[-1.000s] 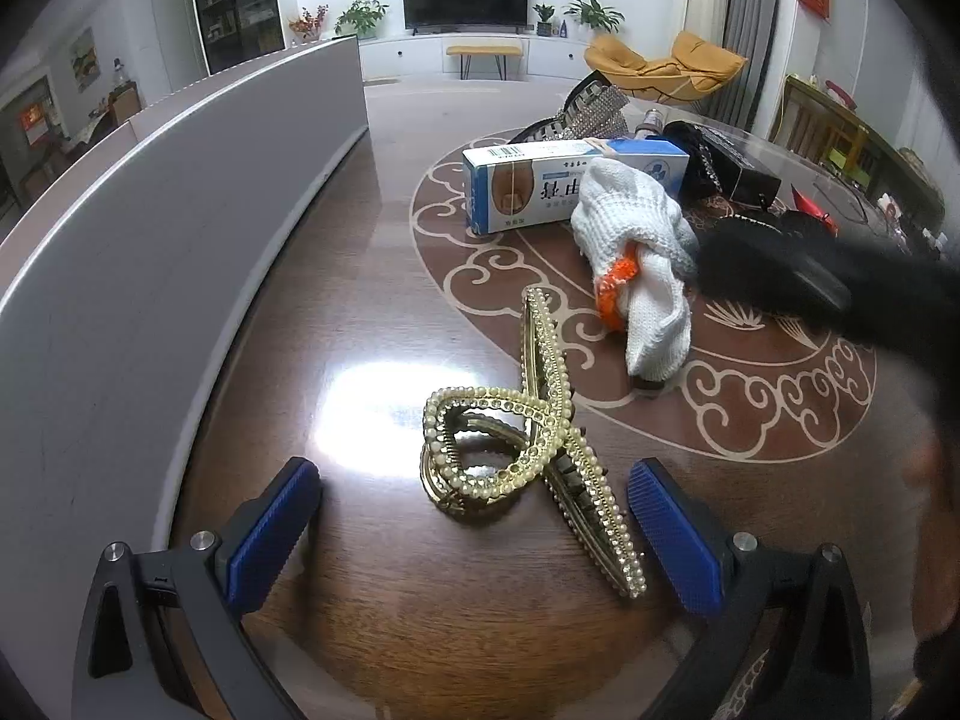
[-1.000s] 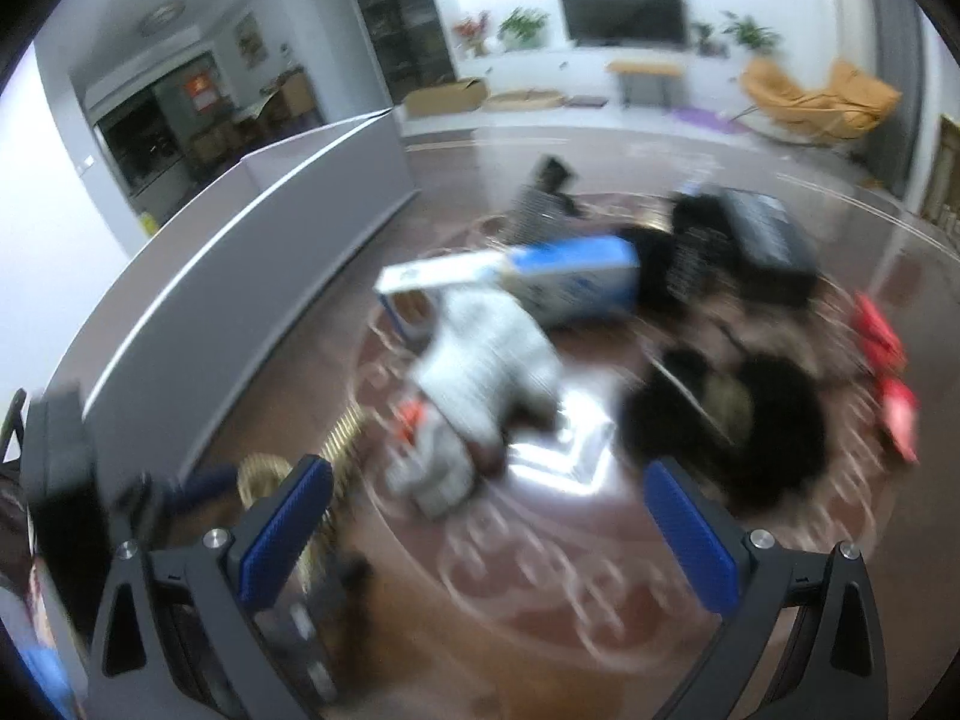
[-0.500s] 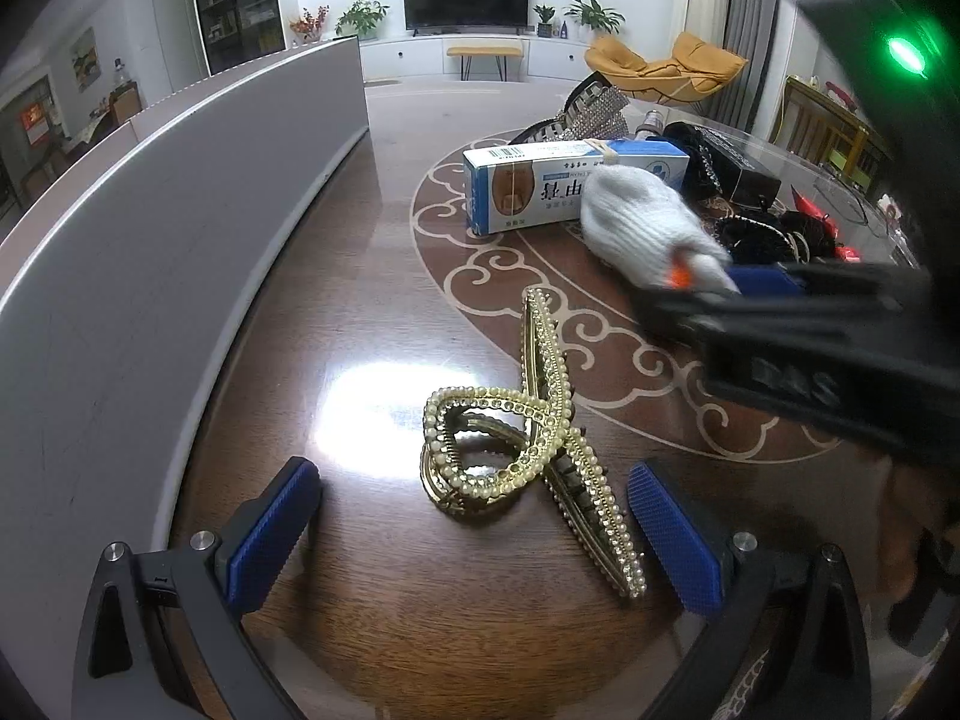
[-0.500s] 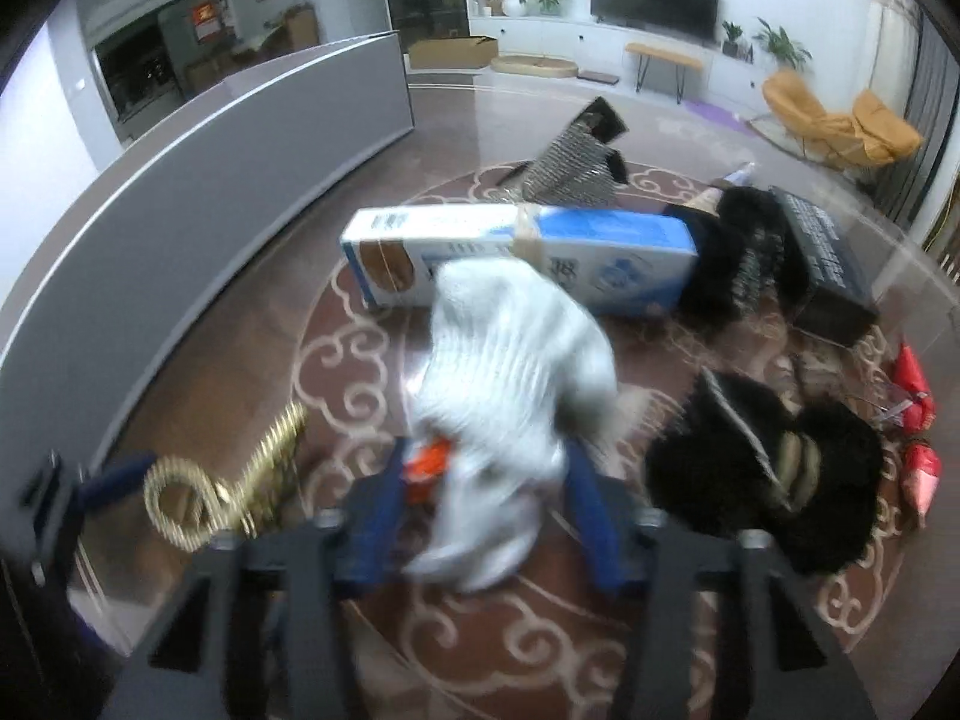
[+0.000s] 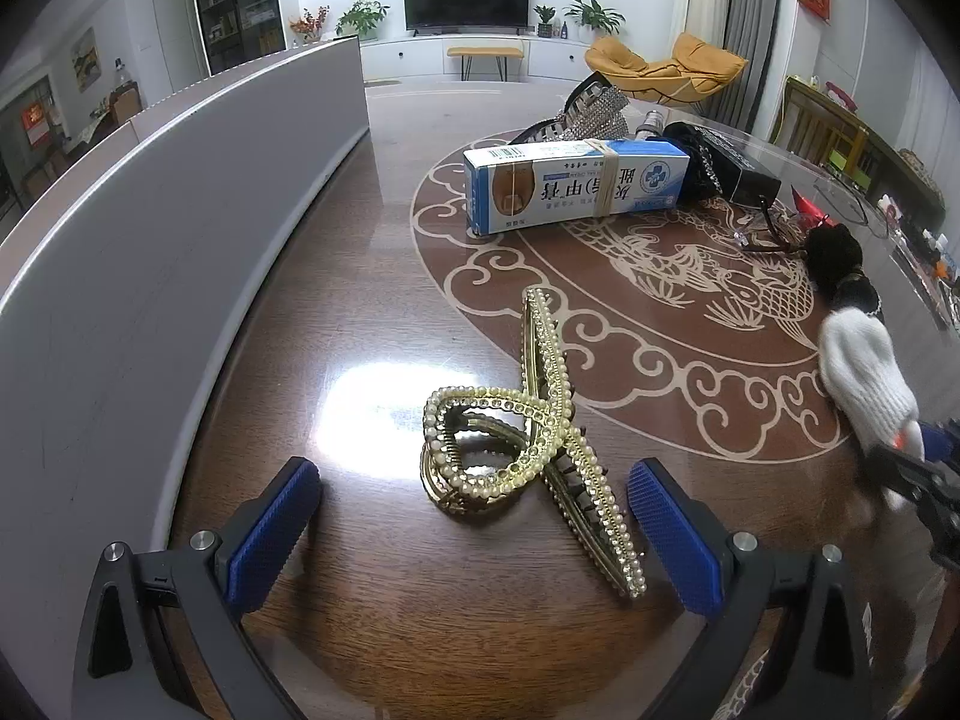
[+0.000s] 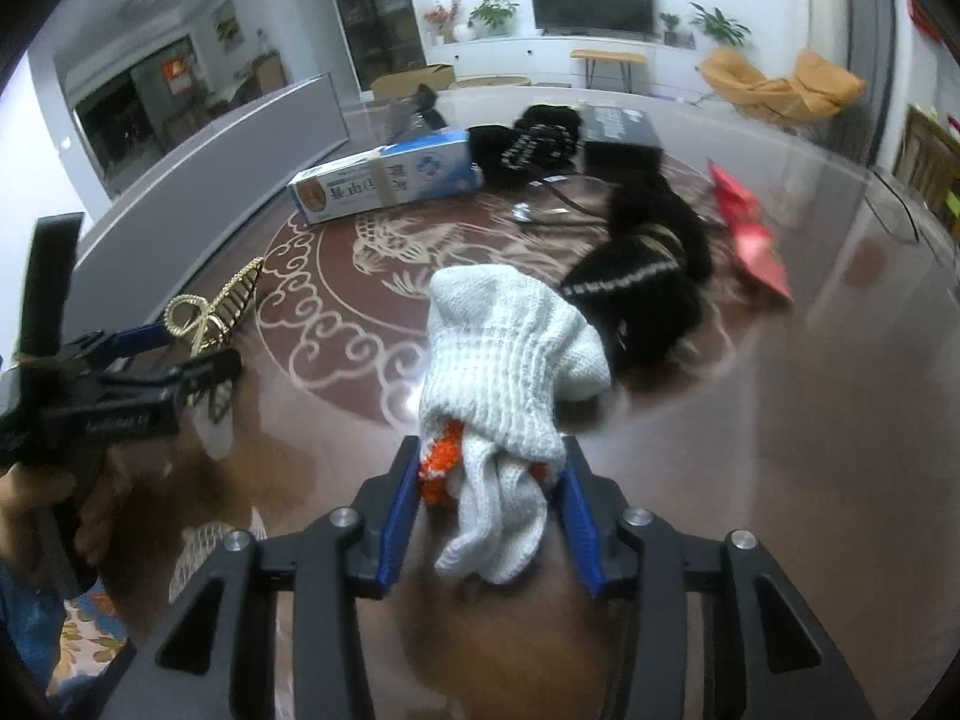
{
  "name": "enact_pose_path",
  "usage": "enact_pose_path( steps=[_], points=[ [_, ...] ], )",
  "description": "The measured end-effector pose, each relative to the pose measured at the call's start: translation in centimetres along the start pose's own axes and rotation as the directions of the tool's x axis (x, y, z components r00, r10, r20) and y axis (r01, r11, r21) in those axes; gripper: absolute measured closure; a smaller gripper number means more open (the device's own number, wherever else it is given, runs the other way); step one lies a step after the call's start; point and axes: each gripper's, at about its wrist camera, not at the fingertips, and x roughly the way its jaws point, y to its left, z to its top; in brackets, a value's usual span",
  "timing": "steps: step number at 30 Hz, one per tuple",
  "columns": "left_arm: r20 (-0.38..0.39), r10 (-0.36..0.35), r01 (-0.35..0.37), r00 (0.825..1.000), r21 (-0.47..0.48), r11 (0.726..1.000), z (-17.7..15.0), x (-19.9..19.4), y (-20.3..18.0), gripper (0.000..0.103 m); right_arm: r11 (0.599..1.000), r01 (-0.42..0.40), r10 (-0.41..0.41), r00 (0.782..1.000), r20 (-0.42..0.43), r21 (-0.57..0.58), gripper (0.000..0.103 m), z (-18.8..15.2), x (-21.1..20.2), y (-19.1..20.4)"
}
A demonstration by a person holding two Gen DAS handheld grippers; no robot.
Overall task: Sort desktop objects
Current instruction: 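Grasp the white knit glove with the right tool while the left tool holds the chain, then carry chain and glove to the cardboard bin and release both there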
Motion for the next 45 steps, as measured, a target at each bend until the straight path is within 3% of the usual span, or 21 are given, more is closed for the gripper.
enact_pose_path(
  steps=[1,3,8,12,15,16,17,18,19,23,26,31,38,42,45],
  points=[
    [0.000,0.000,0.000,1.000,0.000,1.000,0.0,0.0,0.0,0.000,1.000,0.000,0.000,1.000,0.000,0.012,0.038,-0.2,-0.2,-0.4],
    [-0.001,-0.003,0.003,1.000,0.001,1.000,0.0,0.0,0.0,0.000,1.000,-0.008,0.009,1.000,-0.002,0.028,0.027,0.0,-0.1,-0.6],
    [-0.039,-0.024,0.025,0.999,0.039,0.999,0.4,0.1,0.3,0.000,1.000,-0.015,0.015,1.000,-0.020,0.017,0.025,-0.6,-0.6,-0.3],
    [-0.018,0.006,-0.006,1.000,0.031,0.999,1.5,0.3,0.8,0.000,0.999,-0.020,0.019,0.999,-0.046,-0.030,0.025,0.6,0.1,1.1],
    [-0.049,0.003,-0.002,0.999,0.025,1.000,1.8,1.1,0.5,0.004,0.999,0.005,-0.006,0.999,-0.045,-0.040,0.025,2.0,1.0,2.1],
    [-0.039,-0.017,0.018,0.999,0.023,1.000,1.8,1.0,0.5,0.019,0.999,0.013,-0.015,0.999,-0.048,-0.036,0.026,2.4,1.1,2.2],
    [-0.011,-0.021,0.021,1.000,0.028,0.999,1.7,0.6,0.4,0.041,0.999,0.029,-0.031,0.998,-0.051,-0.031,0.030,2.6,1.2,2.3],
    [0.002,-0.027,0.027,1.000,0.035,0.999,1.6,0.2,0.3,0.053,0.999,0.043,-0.044,0.998,-0.047,-0.030,0.046,2.7,1.1,2.4],
    [0.012,-0.025,0.025,1.000,0.042,0.999,1.5,0.0,0.3,0.057,0.998,0.047,-0.048,0.998,-0.045,-0.030,0.066,2.6,0.9,2.4],
    [0.067,-0.088,0.087,0.994,0.025,0.996,1.0,-1.6,0.6,0.058,0.999,0.038,-0.038,0.999,-0.036,-0.011,0.067,2.1,-0.5,1.8],
    [0.094,-0.125,0.124,0.988,0.019,0.992,0.6,-3.1,0.4,0.058,0.999,-0.027,0.028,0.999,-0.015,0.033,0.067,1.5,-2.2,1.3],
    [0.115,-0.177,0.179,0.977,-0.004,0.984,0.1,-6.6,1.0,0.058,0.999,-0.037,0.037,0.999,-0.026,0.030,0.067,1.6,-3.4,2.2],
    [0.187,-0.173,0.188,0.967,-0.070,0.980,2.0,-13.6,7.4,0.058,0.982,-0.159,0.165,0.985,0.049,-0.103,0.067,6.4,-5.9,10.8],
    [0.210,-0.084,0.110,0.974,-0.116,0.987,3.4,-15.9,13.5,0.058,0.948,-0.253,0.270,0.961,0.064,-0.192,0.067,9.6,-6.4,18.1],
    [0.187,0.026,0.004,0.982,-0.160,0.987,3.9,-16.1,18.9,0.058,0.907,-0.314,0.341,0.939,0.051,-0.281,0.067,11.4,-6.2,24.8]
  ],
)
